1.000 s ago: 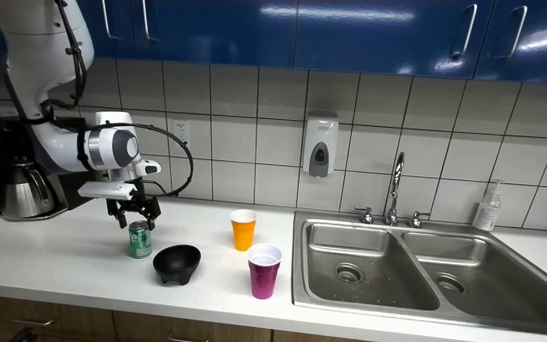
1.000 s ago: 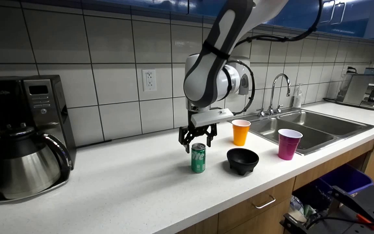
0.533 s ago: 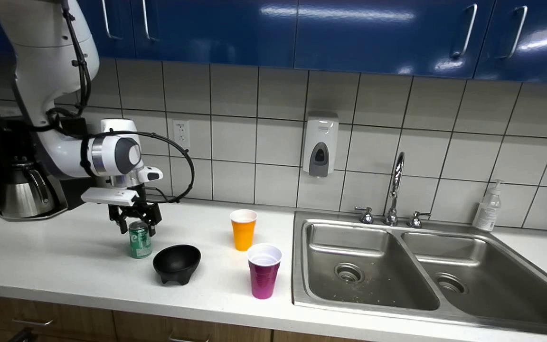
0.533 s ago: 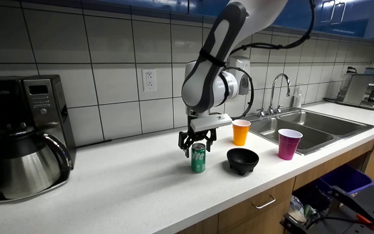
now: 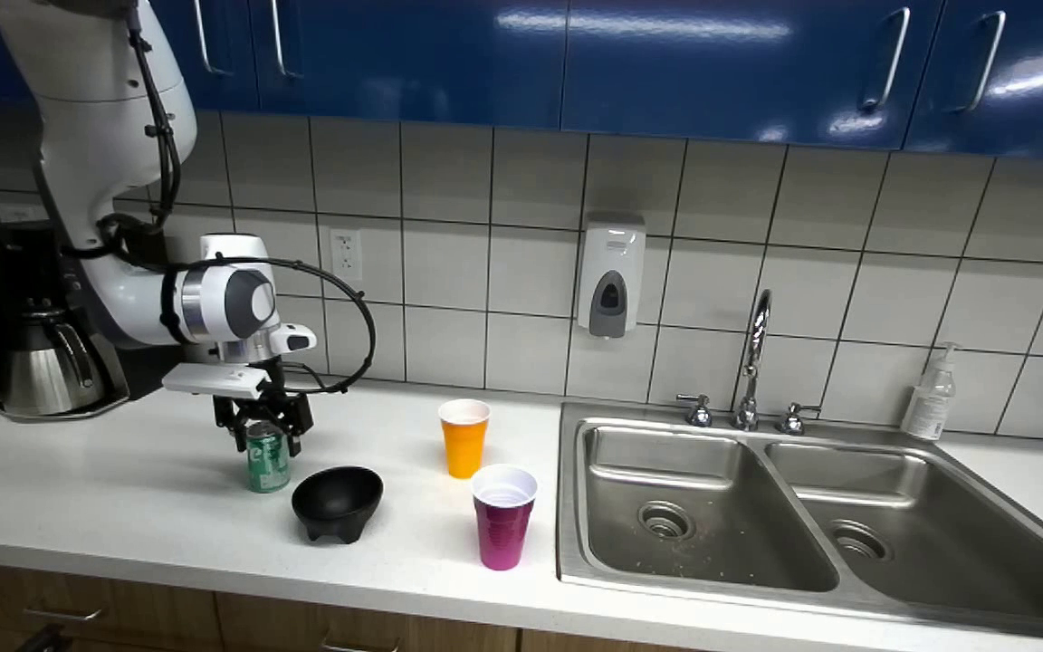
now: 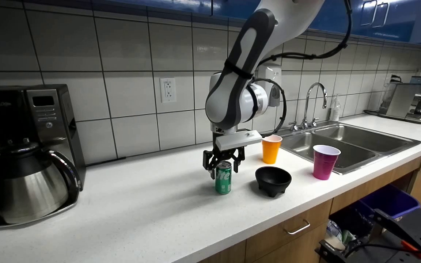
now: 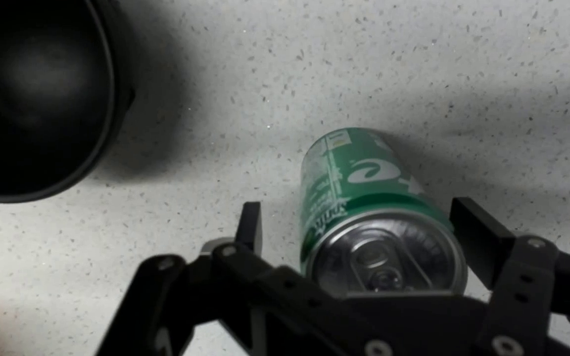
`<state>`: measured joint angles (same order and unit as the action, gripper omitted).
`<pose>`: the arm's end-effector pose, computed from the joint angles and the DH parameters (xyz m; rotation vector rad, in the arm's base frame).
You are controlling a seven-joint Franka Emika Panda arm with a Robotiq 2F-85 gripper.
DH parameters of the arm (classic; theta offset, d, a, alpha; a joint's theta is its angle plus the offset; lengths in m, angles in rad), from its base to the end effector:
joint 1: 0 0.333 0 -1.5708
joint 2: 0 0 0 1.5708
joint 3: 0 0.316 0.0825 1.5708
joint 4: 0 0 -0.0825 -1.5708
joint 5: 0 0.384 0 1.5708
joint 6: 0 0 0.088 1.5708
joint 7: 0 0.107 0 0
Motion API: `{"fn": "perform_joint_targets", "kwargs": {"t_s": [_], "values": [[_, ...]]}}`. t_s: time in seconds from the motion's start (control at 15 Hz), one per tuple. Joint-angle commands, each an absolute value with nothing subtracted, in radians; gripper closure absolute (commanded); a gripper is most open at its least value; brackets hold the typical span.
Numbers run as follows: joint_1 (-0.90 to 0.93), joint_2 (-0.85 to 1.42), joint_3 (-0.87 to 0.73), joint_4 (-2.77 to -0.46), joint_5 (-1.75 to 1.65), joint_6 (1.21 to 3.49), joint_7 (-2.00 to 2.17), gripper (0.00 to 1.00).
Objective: Put the green can in the bowl
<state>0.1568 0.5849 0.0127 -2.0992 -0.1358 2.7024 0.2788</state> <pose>0.5675 0.1020 0.1374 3.0948 0.0169 0.0460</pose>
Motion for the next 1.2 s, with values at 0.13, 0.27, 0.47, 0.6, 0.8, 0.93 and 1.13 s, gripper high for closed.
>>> {"fn": "perform_joint_targets", "kwargs": {"t_s": [0.13, 0.27, 0.47, 0.6, 0.8, 0.93, 1.13], "values": [[0.158, 0.601, 0.009, -2.075, -0.107, 2.704, 0.231, 0.51], [0.16, 0.6, 0.008, -2.075, -0.107, 2.704, 0.23, 0.62], [0.168, 0.584, 0.006, -2.086, -0.112, 2.701, 0.233, 0.62], [0.173, 0.569, 0.004, -2.098, -0.117, 2.698, 0.233, 0.62], [0.178, 0.551, 0.002, -2.115, -0.121, 2.703, 0.232, 0.62], [0.178, 0.539, 0.004, -2.129, -0.122, 2.714, 0.225, 0.62], [0.18, 0.52, 0.001, -2.14, -0.128, 2.718, 0.217, 0.62]]}}
